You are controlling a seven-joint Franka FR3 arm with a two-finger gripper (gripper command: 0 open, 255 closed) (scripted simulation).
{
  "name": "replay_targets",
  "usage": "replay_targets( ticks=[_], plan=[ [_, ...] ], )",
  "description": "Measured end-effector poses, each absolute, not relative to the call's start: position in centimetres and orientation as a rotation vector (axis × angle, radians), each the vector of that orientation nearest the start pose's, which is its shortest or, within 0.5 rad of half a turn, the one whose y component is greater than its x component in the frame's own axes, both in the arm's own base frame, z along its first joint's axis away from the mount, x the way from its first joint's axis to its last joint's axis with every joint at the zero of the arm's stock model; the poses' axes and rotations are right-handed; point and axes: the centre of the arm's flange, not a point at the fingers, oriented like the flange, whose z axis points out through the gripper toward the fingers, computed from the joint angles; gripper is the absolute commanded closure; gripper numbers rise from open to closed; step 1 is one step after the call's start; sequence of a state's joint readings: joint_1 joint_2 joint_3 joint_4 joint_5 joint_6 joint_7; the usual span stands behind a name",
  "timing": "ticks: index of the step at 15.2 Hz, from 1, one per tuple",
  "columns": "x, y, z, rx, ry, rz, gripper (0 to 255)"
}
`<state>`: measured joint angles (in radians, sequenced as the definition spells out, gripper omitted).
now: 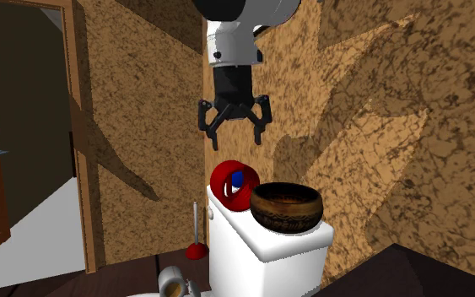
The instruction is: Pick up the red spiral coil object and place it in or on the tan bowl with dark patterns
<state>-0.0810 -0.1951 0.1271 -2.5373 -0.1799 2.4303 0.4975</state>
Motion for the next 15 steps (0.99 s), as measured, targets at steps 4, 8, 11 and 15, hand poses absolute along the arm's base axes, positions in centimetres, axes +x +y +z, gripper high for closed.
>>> replay_targets(
  ticks=[4,8,11,15],
  plan=[
    [48.2,1.2,31.7,-3.219,0.593,-0.272,0],
    [51.8,0.8,27.9,-3.220,0.661,-0.347,0],
    [54.6,0.3,25.6,-3.219,0.713,-0.405,0],
    [58.1,-0.5,22.0,-3.215,0.784,-0.480,0]
  ],
)
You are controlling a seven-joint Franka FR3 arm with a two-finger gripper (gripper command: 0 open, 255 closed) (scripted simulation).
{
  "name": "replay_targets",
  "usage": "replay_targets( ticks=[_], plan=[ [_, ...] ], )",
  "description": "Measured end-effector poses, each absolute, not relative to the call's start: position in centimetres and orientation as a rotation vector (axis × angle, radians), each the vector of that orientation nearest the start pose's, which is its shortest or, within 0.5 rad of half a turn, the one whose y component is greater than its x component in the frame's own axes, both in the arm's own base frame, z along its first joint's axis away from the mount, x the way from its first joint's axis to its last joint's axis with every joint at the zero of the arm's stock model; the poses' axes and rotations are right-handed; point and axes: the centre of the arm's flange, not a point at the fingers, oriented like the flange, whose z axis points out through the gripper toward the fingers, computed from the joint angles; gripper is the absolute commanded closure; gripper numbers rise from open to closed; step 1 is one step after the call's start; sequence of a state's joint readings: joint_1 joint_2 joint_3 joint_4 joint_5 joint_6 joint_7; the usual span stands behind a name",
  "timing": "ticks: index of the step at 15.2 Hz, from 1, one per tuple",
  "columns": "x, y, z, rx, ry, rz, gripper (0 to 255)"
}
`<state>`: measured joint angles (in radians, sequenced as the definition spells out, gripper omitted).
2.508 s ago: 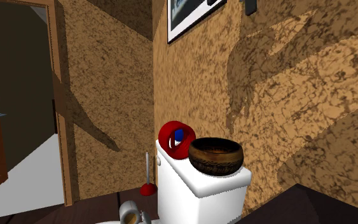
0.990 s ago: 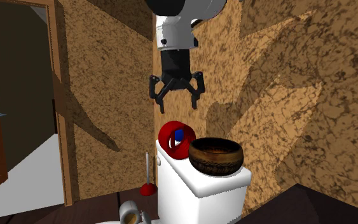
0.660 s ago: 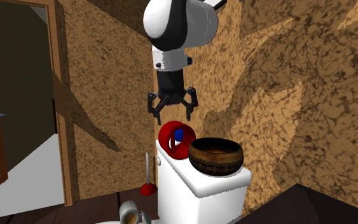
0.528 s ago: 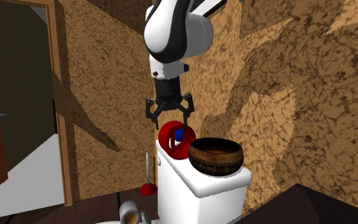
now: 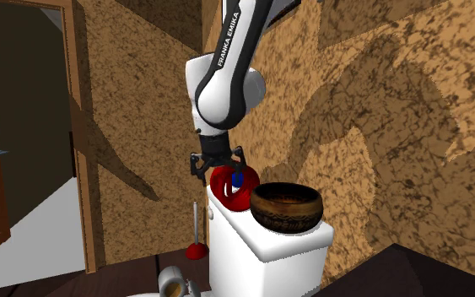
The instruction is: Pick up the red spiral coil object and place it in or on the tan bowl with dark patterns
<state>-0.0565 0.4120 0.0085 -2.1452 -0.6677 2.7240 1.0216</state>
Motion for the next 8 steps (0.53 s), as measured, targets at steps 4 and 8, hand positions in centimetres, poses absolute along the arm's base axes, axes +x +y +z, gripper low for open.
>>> replay_targets(
  ticks=[4,8],
  plan=[
    [59.8,-1.3,20.0,-3.212,0.812,-0.512,0],
    [60.3,-1.6,17.7,-3.212,0.814,-0.514,0]
  ],
)
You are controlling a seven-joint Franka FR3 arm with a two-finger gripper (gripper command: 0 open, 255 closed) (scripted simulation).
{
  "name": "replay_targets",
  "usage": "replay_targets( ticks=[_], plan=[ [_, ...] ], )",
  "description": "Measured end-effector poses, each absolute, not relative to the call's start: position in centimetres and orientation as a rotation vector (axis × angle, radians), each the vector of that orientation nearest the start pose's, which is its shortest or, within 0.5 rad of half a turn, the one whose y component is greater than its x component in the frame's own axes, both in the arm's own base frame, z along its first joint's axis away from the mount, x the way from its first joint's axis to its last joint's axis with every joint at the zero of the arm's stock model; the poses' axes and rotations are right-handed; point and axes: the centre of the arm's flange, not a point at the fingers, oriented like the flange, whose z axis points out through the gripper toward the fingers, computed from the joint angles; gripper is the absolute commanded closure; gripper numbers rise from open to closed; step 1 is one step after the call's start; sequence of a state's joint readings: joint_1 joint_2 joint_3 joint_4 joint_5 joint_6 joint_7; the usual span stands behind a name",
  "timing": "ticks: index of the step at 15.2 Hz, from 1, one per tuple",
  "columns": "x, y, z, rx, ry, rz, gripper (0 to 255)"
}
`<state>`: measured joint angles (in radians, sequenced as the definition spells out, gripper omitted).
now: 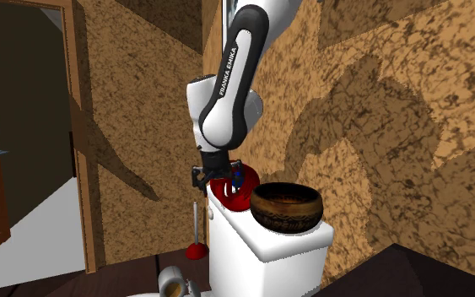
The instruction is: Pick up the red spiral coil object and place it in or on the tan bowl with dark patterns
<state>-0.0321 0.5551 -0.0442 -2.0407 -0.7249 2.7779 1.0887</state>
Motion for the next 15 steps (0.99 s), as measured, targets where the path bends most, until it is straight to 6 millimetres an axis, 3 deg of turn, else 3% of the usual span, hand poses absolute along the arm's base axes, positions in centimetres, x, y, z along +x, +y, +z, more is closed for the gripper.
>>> replay_targets(
  ticks=[7,8,15],
  plan=[
    [60.62,-1.93,16.98,-3.212,0.814,-0.515,0],
    [60.62,-1.93,16.98,-3.212,0.814,-0.515,255],
    [60.65,-1.92,17.04,-3.212,0.813,-0.517,255]
  ],
)
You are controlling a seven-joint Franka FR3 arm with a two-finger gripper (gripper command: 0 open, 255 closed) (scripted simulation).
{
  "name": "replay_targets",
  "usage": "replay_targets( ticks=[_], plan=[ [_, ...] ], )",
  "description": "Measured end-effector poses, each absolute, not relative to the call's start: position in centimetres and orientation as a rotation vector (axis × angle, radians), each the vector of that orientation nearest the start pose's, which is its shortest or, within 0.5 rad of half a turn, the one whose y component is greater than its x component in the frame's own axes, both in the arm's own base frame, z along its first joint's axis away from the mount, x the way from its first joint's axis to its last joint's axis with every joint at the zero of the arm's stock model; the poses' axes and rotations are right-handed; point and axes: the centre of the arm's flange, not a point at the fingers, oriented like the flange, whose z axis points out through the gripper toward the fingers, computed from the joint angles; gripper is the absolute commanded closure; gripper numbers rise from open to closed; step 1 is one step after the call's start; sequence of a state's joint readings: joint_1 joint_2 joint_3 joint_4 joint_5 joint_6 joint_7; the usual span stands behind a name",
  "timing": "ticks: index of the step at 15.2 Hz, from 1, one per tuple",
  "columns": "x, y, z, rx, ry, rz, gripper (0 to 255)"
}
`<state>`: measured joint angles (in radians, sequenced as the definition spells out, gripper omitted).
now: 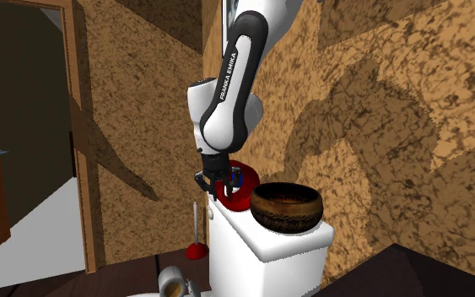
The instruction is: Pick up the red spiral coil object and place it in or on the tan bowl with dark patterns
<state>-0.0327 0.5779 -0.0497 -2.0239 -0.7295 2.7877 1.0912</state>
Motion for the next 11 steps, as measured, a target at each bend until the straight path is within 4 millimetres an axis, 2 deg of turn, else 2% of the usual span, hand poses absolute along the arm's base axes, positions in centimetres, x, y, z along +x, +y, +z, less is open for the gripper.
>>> replay_targets(
  ticks=[5,11],
  plan=[
    [60.6,-1.9,17.6,-3.212,0.813,-0.514,255],
    [60.5,-1.8,20.6,-3.213,0.814,-0.513,255]
  ],
)
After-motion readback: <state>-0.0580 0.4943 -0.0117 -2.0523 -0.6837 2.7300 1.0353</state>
